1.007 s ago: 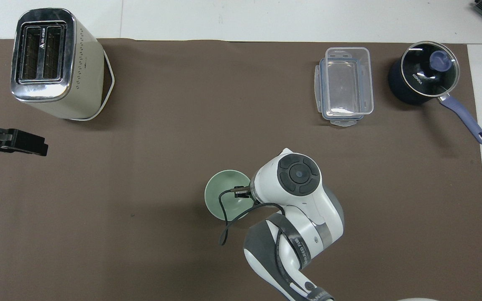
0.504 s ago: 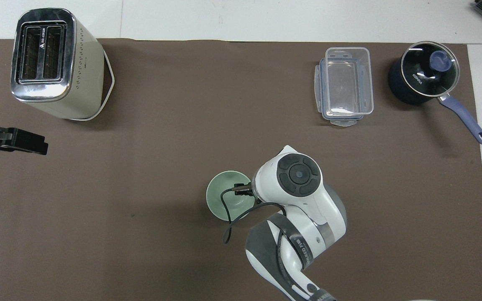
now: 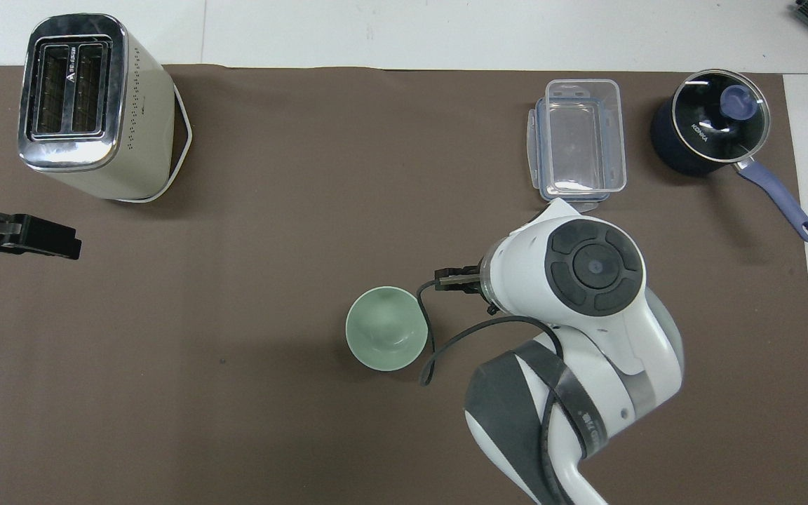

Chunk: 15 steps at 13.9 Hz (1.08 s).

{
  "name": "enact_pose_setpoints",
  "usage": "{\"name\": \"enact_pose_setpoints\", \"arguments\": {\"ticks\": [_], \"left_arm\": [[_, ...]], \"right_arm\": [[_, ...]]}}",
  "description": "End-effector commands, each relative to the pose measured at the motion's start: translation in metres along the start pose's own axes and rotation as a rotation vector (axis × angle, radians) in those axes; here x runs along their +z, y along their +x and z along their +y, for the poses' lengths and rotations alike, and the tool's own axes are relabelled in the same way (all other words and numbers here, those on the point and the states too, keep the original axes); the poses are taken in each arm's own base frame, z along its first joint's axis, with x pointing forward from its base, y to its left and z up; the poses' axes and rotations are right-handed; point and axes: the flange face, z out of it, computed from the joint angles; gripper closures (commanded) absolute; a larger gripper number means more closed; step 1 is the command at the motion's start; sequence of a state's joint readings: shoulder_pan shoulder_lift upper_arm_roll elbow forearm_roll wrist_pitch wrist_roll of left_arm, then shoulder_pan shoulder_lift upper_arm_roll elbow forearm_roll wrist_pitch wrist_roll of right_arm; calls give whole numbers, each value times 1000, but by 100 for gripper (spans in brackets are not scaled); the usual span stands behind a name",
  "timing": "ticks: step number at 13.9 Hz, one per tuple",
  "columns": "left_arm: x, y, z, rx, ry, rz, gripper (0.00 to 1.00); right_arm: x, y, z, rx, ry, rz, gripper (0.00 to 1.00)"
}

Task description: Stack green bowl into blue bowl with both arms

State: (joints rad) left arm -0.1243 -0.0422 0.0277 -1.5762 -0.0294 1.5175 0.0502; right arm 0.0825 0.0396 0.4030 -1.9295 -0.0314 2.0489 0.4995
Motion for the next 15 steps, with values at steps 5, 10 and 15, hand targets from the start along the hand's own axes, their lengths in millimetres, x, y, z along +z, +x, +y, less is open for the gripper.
{"name": "enact_pose_setpoints", "arguments": {"ticks": [5,10,15], "left_arm": [[-2,-3,-2,-1,9,16,0],[-2,-4,-4,-6,8,9,0],[-2,-4,-5,-3,10,8,0]], "right_arm": [[-107,18,52,91,-39,15,0],[-127,10,55,105,-45,26,0],[-137,15,64,117,-37,44,0]]}}
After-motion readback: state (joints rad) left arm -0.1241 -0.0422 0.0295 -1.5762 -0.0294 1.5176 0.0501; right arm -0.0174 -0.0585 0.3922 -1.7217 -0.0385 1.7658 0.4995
